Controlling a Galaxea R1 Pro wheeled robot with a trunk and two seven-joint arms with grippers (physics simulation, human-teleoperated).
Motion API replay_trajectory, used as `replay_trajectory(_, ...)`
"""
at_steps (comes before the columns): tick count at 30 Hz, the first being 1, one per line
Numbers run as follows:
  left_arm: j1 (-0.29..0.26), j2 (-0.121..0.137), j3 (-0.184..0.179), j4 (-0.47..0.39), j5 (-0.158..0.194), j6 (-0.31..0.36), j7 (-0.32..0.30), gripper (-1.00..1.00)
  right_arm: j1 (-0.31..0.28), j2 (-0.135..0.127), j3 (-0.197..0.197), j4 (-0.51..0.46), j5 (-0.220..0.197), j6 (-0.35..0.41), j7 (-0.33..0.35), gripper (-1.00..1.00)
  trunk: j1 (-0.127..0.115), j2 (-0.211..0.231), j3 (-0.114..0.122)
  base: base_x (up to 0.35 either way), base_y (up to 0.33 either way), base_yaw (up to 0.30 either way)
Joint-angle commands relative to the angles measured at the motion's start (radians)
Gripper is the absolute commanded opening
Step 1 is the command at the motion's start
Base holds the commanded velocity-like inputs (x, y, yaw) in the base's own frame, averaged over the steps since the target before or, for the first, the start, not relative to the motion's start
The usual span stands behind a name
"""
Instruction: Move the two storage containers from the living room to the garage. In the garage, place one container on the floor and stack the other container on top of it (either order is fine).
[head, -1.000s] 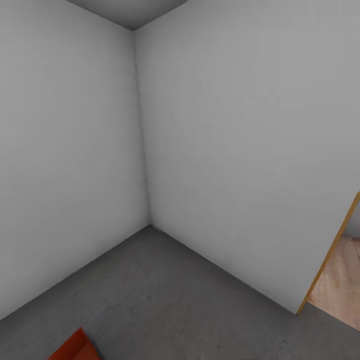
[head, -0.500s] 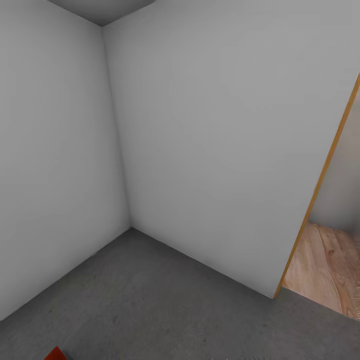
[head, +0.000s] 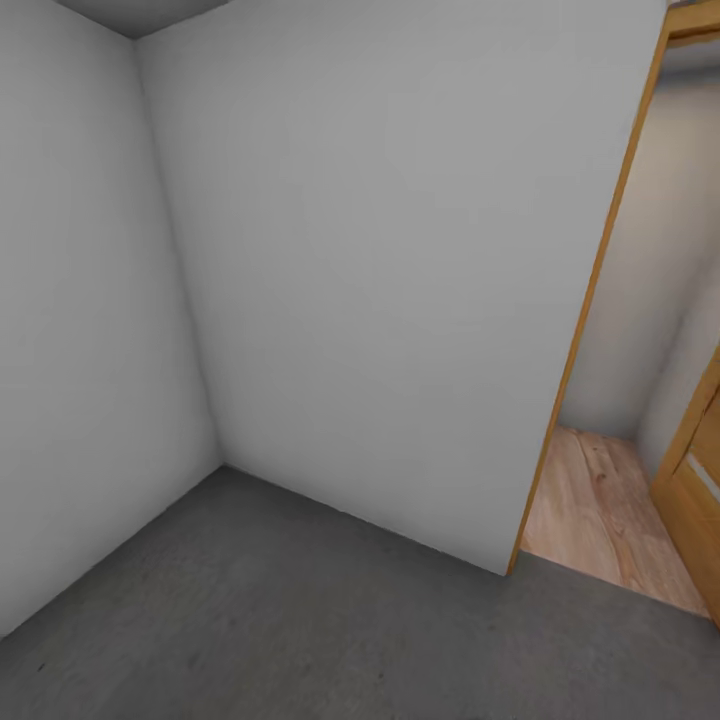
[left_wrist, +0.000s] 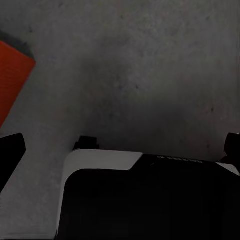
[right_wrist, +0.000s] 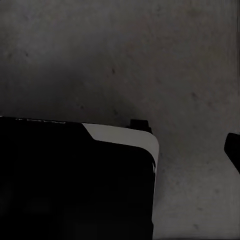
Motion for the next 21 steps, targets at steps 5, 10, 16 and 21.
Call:
replay_trajectory(5, 0.051, 0.001, -0.001, 0.001, 0.008, -0.003, -0.001, 1.0, -0.001, 0.001, 0.007, 0.003, -0.011, -0.003, 0.006, 1.0, 0.0, -0.002, -0.002, 0.0, 0.0, -0.282)
replay_trajectory(10, 0.086, 0.006, -0.001, 0.001, 0.006, -0.012, 0.001, 1.0, 0.001, -0.001, 0.006, 0.003, -0.013, -0.005, 0.006, 1.0, 0.0, -0.002, -0.002, 0.0, 0.0, -0.282)
replay_trajectory(16, 0.09, 0.007, -0.001, 0.001, 0.005, -0.017, 0.002, 1.0, 0.011, -0.002, 0.006, 0.003, -0.016, -0.008, 0.006, 1.0, 0.0, -0.002, -0.002, 0.0, 0.0, -0.283)
replay_trajectory(21, 0.091, 0.007, -0.001, 0.001, 0.006, -0.043, 0.002, 1.0, 0.025, -0.002, 0.006, 0.003, -0.016, -0.011, 0.006, 1.0, 0.0, -0.002, -0.002, 0.0, 0.0, -0.286)
